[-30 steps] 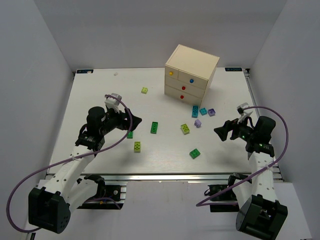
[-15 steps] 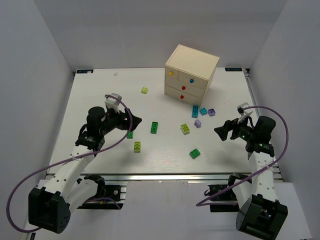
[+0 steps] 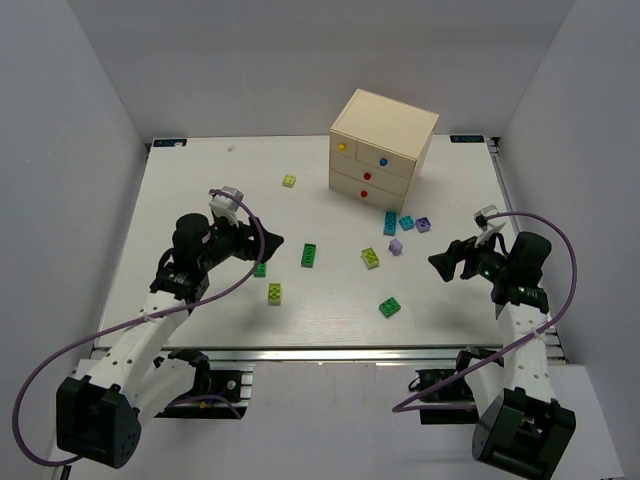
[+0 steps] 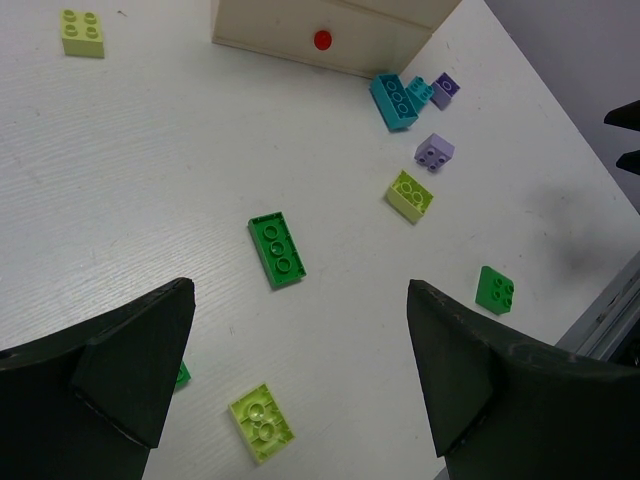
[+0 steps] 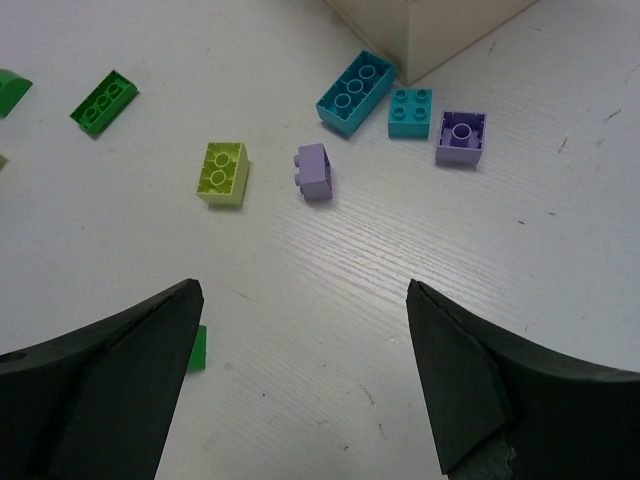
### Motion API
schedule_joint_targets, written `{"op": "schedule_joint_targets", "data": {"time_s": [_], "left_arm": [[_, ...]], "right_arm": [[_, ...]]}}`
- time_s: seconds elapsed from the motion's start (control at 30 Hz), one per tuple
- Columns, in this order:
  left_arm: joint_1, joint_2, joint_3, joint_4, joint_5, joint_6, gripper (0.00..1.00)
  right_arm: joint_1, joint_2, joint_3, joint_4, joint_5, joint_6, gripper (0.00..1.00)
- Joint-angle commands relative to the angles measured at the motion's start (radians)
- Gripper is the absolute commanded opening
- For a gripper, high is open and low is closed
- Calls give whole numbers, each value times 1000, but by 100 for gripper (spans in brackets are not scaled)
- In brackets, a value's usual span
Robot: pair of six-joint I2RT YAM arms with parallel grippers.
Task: Sort the legos into containers by color
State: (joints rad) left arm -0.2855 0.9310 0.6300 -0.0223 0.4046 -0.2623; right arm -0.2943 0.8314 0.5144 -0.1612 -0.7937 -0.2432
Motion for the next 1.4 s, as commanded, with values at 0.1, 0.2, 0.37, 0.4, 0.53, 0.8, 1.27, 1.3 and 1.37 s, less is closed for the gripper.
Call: {"op": "schedule_joint_targets", "data": {"time_s": [0.1, 0.2, 0.37, 0.4, 0.53, 0.8, 1.27, 1.3, 1.37], "left_arm": [[-4, -27, -4, 15, 17, 11, 96], [-4, -26, -4, 15, 20, 12, 96], [-4, -26, -4, 15, 22, 12, 96], [-4, -26, -4, 15, 22, 11, 96], [-4, -27, -4, 15, 20, 12, 96], [-4, -29, -4, 15, 25, 12, 96], [-4, -27, -6, 15, 30, 12, 97], [-4, -27, -6, 15, 30, 15, 97], [-4, -27, -6, 15, 33, 14, 97]], "right_arm": [[-2, -2, 6, 23, -2, -1, 88], [-3, -2, 6, 25, -2, -1, 88], [-2, -2, 4, 22, -1, -2, 88], [-2, -2, 6, 22, -1, -1, 88], [-3, -2, 6, 22, -1, -2, 88], [-3, -2, 4, 20, -2, -4, 88], [-2, 2, 4, 19, 1, -4, 88], [-3, 2, 4, 20, -1, -4, 88], [-3, 3, 4, 19, 1, -4, 88]]}}
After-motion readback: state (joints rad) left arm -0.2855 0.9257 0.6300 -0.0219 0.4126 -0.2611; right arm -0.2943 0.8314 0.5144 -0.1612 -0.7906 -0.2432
